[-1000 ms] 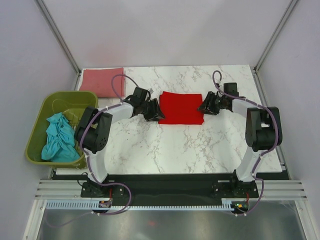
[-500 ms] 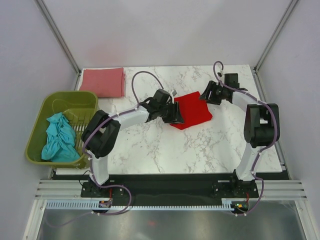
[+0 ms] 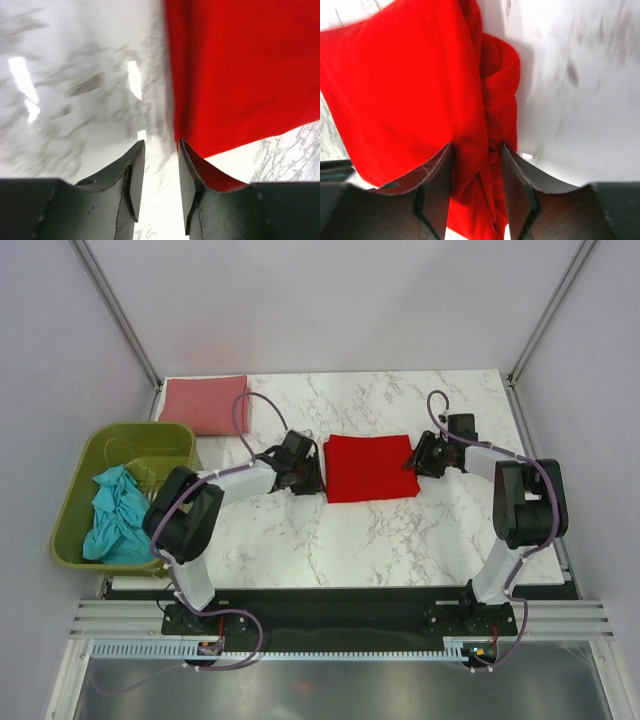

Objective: Fold and stack the t-shirts
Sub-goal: Fold the tshirt

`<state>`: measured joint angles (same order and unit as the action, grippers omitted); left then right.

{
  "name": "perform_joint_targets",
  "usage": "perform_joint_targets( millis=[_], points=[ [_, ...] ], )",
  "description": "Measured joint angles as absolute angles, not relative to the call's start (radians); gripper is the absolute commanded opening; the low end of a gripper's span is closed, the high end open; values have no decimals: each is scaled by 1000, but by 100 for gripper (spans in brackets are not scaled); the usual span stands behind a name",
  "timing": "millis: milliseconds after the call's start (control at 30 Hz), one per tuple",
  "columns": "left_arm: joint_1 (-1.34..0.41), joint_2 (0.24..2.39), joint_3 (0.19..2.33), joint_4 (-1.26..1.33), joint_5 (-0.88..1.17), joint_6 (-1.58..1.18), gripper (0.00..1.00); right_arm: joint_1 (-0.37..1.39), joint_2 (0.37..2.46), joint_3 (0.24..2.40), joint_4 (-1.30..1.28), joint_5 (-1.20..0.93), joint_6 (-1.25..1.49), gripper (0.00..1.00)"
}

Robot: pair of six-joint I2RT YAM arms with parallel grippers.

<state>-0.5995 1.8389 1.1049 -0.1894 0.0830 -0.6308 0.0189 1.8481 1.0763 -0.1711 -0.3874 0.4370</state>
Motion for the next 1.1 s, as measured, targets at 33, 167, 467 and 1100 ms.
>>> perform_joint_targets(
  millis=[33,167,467,1100],
  points=[
    [-586,1802,1081,-203,70,-630,40,25,1821,1036,-159,-381,459,47],
    [-563,1676,1045,-239,52,-631,40,55,1712,879,-81,-355,559,47],
    [-691,1647,1117,-147,171,-636,41,74,1625,811,-38,-314,641,62],
    [-907,1917,1325,54,210,-699,40,67,1658,889,-99,-158,656,68]
  ],
)
